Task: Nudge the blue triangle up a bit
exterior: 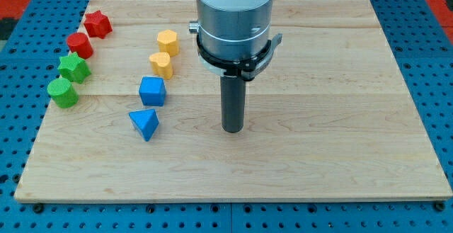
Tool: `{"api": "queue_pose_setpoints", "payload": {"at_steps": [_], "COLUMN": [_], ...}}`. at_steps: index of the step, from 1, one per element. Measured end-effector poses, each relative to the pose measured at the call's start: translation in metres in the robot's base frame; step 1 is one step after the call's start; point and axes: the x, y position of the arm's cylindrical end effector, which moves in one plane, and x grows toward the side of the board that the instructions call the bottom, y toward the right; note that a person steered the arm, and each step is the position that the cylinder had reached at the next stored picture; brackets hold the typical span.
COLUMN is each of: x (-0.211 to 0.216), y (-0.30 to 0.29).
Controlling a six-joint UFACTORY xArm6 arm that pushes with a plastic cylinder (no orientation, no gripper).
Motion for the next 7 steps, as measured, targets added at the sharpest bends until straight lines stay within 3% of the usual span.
{"api": "queue_pose_setpoints", "payload": {"at_steps": [5, 6, 7], "x": [0.010, 0.061, 0.093], "y": [0.009, 0.008, -0.061]}}
